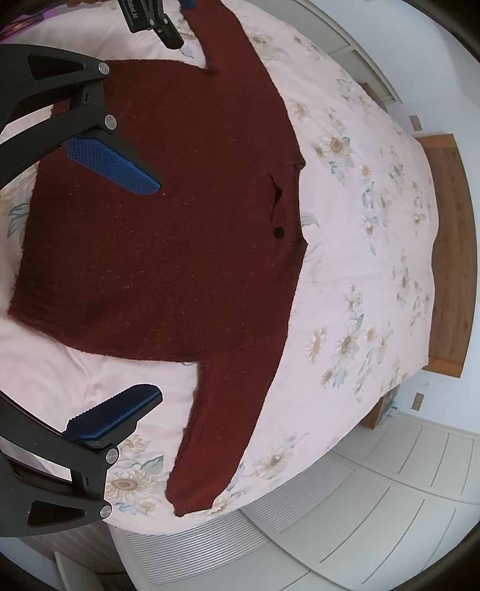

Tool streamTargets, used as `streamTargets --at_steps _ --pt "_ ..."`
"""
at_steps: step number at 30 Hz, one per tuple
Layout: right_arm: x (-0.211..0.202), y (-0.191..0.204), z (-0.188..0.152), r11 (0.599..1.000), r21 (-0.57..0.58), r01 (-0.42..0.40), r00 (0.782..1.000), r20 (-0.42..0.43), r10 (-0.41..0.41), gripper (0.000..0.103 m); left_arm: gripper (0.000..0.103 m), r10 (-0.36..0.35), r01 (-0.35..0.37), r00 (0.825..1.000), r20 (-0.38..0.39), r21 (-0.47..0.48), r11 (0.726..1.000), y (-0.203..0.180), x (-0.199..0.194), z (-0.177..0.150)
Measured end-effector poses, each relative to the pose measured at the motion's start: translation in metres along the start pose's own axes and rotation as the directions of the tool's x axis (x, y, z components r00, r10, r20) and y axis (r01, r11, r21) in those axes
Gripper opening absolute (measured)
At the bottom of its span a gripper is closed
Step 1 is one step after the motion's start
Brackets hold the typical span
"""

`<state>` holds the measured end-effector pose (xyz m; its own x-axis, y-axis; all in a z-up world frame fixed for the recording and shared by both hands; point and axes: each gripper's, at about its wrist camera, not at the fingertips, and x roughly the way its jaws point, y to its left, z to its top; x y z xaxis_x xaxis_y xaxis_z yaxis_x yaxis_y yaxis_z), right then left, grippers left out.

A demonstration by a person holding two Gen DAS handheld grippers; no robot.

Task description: Fold small clothes

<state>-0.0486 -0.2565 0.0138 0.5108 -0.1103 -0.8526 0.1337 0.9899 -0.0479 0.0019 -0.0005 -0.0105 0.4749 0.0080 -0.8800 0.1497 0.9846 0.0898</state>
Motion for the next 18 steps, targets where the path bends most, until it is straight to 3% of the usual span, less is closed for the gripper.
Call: streamTargets --at_steps 18 --pt "-0.0025 0.0012 -0.0004 1.000 -0.019 0.012 1.000 -0.006 -0.012 0.103 0.102 0.013 -0.013 1.000 0.003 0.019 1.000 -0.0018 0.0011 -0.0028"
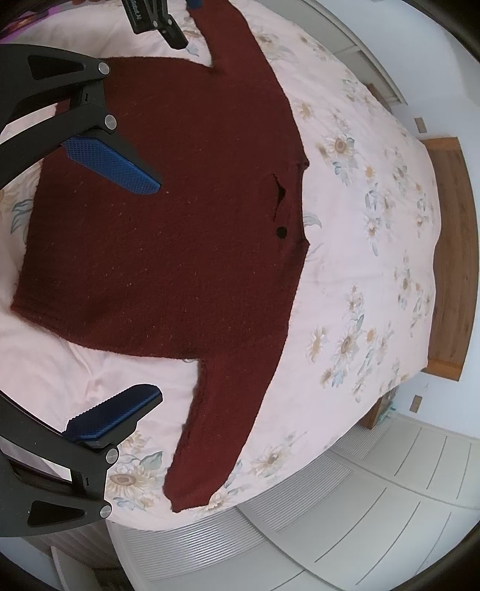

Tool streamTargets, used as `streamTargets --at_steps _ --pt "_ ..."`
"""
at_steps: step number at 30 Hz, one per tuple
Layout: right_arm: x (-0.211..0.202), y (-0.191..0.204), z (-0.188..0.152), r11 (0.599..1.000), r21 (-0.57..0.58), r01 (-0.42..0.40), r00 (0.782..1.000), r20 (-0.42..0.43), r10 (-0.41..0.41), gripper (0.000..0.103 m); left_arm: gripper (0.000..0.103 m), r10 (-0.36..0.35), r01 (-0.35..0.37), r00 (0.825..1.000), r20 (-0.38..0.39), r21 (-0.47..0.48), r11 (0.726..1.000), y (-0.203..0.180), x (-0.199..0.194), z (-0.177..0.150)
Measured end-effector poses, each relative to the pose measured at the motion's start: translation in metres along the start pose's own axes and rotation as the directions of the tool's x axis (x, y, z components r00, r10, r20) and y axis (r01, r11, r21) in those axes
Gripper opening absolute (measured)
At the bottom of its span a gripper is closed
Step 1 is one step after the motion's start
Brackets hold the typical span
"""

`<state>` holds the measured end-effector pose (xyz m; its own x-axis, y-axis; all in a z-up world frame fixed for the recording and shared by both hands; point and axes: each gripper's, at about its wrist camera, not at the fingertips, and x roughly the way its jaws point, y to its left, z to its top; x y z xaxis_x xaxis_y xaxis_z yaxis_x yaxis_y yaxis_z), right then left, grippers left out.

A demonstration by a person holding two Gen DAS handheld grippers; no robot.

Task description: Fold small clothes

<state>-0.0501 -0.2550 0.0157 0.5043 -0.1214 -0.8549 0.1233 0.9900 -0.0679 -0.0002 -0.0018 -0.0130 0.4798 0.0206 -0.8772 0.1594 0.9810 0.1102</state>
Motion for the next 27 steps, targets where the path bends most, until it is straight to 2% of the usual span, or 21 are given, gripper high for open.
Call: streamTargets --at_steps 27 --pt "0.0010 0.0061 0.0003 1.000 -0.027 0.008 1.000 -0.011 -0.008 0.103 0.102 -0.008 0.008 1.000 -0.007 0.014 1.000 -0.0034 0.0014 -0.0013"
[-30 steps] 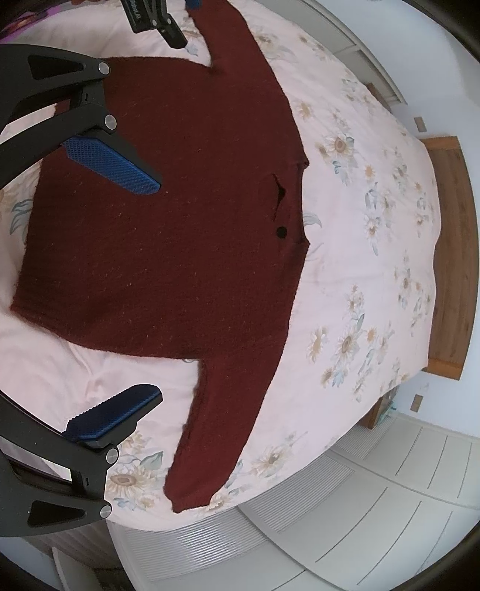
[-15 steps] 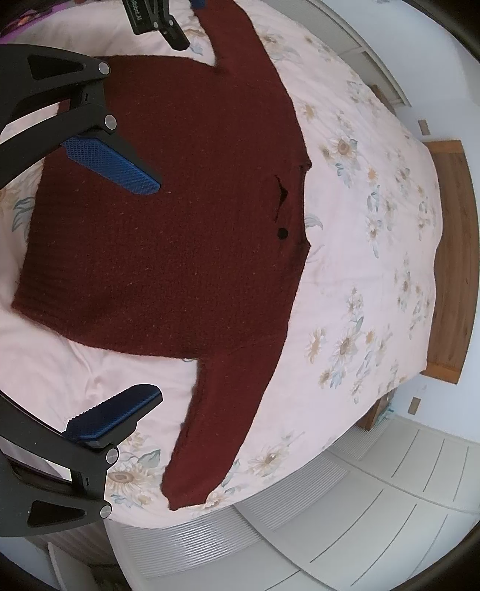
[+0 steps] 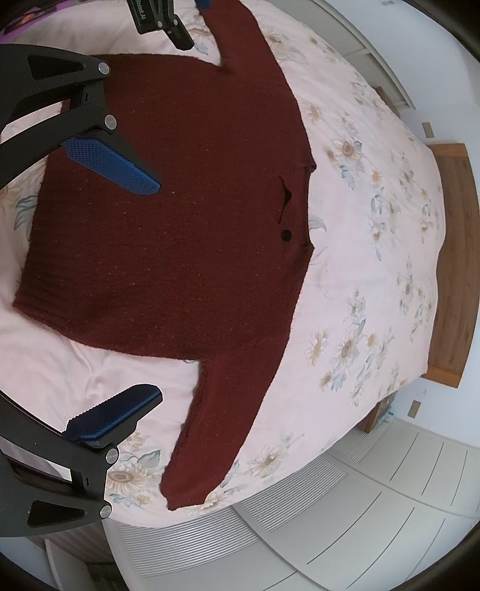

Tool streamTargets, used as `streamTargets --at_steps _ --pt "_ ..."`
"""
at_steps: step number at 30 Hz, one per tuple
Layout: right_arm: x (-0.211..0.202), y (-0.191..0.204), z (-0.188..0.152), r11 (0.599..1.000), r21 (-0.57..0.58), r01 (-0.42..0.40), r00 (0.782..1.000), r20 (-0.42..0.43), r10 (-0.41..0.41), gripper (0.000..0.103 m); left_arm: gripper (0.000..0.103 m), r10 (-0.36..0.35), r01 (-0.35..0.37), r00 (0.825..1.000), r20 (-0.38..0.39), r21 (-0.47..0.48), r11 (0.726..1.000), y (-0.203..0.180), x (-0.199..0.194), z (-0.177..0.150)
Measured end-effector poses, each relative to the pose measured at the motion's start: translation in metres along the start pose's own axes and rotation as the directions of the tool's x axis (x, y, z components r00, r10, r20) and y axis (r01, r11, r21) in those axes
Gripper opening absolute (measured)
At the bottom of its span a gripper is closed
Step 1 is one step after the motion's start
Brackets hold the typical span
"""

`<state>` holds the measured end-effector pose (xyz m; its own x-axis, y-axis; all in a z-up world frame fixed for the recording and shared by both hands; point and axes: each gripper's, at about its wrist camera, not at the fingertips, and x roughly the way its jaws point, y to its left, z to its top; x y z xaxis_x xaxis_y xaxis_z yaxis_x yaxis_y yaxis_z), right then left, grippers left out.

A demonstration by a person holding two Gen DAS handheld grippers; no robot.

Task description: Fold small clothes

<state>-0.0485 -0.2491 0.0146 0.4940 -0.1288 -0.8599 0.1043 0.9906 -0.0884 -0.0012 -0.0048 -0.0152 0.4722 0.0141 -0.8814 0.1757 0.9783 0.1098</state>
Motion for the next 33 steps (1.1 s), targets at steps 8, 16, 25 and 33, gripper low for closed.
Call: streamTargets --at_steps 8,16,25,33 --pt "0.001 0.001 -0.001 1.000 -0.005 0.005 1.000 -0.001 -0.005 0.103 0.102 0.005 -0.005 1.000 -0.001 0.001 1.000 0.000 0.000 0.000" --pt "0.001 0.001 -0.002 1.000 -0.004 0.005 1.000 -0.001 -0.005 0.103 0.102 0.004 -0.004 1.000 -0.006 -0.001 1.000 0.002 0.002 -0.001" --pt "0.005 -0.004 -0.003 1.000 0.004 -0.002 1.000 -0.001 0.002 0.103 0.102 0.001 -0.001 1.000 -0.016 -0.007 1.000 0.006 0.005 -0.003" --pt "0.031 -0.052 0.003 0.997 0.040 0.072 0.997 0.014 -0.072 0.103 0.102 0.004 -0.003 0.999 -0.033 0.010 1.000 0.007 0.015 0.005"
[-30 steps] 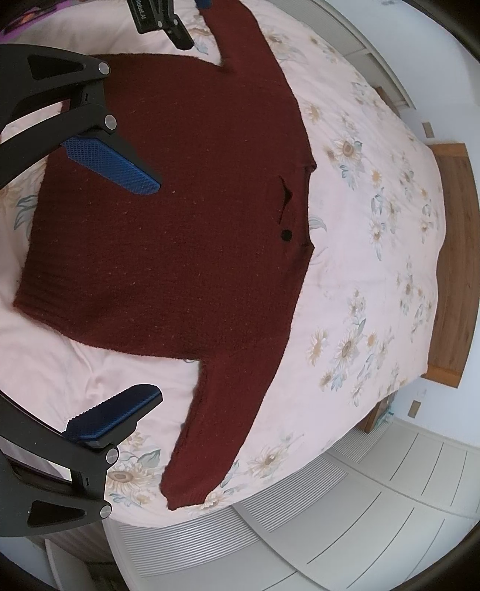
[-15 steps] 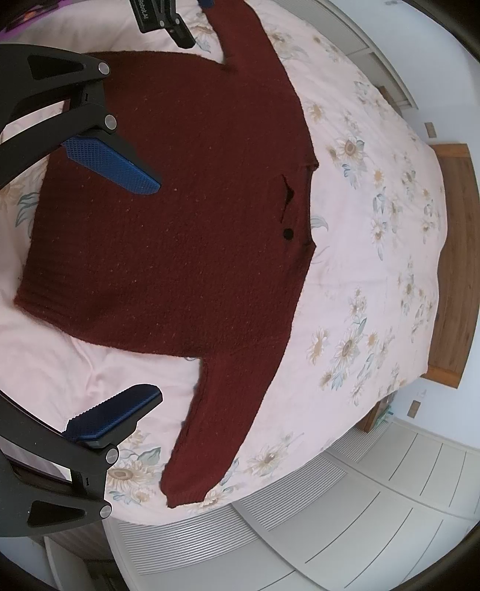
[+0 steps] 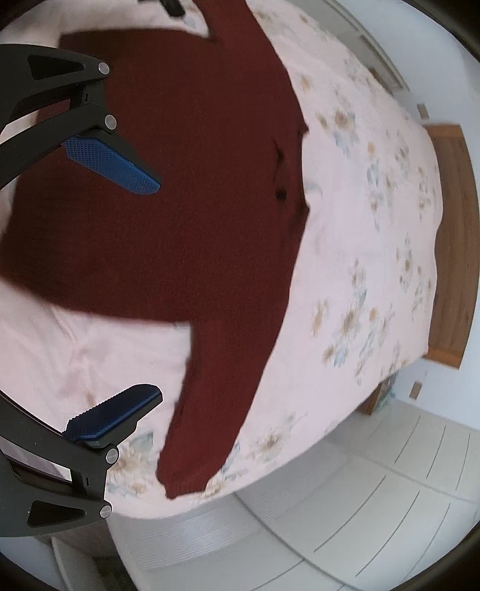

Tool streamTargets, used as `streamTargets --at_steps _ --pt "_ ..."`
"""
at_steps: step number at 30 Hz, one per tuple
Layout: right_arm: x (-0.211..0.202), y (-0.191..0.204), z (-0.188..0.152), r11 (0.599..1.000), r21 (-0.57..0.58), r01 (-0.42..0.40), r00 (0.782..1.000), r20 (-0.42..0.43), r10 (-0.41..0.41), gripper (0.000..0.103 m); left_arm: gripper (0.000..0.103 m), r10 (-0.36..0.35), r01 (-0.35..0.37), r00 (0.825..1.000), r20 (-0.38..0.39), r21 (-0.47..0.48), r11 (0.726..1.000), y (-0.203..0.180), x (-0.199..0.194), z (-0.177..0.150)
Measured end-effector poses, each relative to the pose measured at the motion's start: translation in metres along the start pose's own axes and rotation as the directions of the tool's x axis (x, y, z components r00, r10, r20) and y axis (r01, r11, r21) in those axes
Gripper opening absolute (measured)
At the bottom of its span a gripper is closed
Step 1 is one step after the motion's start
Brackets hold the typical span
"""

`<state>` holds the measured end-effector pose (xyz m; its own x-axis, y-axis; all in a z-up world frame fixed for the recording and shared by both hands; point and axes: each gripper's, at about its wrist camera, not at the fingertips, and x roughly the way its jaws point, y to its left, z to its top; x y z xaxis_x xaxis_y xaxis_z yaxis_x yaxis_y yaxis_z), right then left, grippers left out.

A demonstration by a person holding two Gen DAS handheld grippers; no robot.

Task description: Fold small clothes

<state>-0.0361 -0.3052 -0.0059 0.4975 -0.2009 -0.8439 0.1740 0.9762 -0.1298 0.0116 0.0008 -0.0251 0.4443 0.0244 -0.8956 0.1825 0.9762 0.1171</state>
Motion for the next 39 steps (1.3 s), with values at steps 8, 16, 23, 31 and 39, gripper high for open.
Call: streamTargets --at_steps 8,16,23,31,39 --pt "0.069 -0.113 0.003 0.978 0.197 0.072 0.997 -0.047 -0.064 0.103 0.102 -0.011 0.011 1.000 -0.014 0.003 1.000 0.005 0.019 0.020" --pt "0.153 -0.246 -0.020 0.862 0.488 0.136 0.984 -0.169 -0.060 0.103 0.102 -0.038 0.038 0.998 -0.040 -0.012 0.999 0.004 0.042 0.044" --pt "0.207 -0.321 -0.049 0.724 0.670 0.161 0.971 -0.239 0.006 0.103 0.102 0.036 -0.035 0.998 -0.060 0.023 0.999 0.005 0.061 0.059" --pt "0.244 -0.347 -0.062 0.630 0.764 0.141 0.971 -0.230 0.062 0.103 0.102 0.074 -0.075 0.993 -0.088 -0.006 0.997 0.016 0.076 0.063" --pt "0.238 -0.356 -0.046 0.633 0.767 0.108 0.976 -0.202 0.077 0.016 0.102 0.056 -0.057 0.992 -0.116 -0.007 0.998 0.017 0.087 0.060"
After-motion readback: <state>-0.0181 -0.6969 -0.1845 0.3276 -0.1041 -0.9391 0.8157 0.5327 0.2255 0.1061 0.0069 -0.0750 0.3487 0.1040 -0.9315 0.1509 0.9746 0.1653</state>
